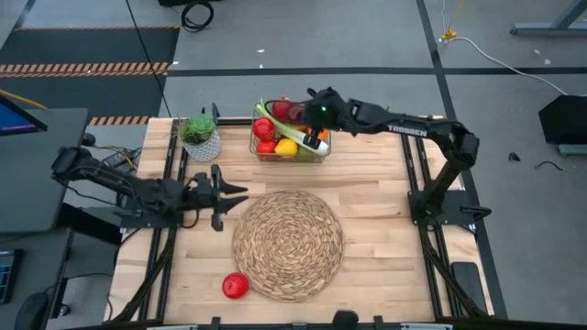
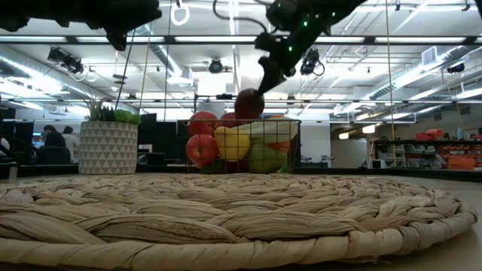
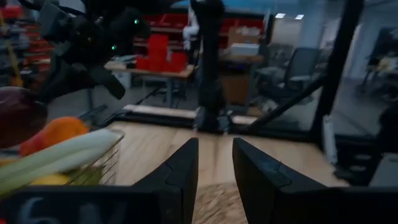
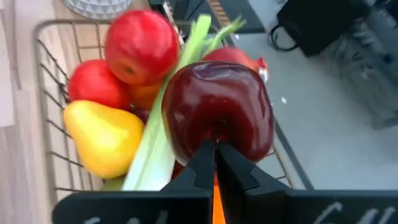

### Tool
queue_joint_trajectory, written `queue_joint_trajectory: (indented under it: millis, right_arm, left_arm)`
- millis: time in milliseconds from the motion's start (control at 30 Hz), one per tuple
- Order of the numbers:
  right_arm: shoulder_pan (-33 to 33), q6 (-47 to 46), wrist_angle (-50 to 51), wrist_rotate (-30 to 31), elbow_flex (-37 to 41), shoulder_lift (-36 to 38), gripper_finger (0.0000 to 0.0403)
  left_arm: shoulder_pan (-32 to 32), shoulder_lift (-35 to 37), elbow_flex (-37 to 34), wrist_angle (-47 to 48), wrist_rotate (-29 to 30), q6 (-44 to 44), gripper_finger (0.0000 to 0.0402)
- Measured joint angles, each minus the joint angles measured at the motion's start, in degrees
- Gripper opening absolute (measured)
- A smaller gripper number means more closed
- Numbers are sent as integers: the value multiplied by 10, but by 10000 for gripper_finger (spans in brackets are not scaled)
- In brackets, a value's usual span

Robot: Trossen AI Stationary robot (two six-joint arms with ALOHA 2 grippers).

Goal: Build produce basket
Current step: Put the apple into the wire basket

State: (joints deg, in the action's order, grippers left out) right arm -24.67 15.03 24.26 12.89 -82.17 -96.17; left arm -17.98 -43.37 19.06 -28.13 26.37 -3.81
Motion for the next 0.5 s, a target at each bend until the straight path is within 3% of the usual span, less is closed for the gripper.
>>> queue_joint_trajectory:
  millis: [267, 500]
  right_arm:
    - [-42, -14, -2, 5, 0, -55, 12]
    - [-56, -18, -2, -6, 0, -76, 56]
  left_arm:
    - [46, 2, 49, 145, 0, 0, 105]
    - [51, 3, 55, 159, -1, -4, 105]
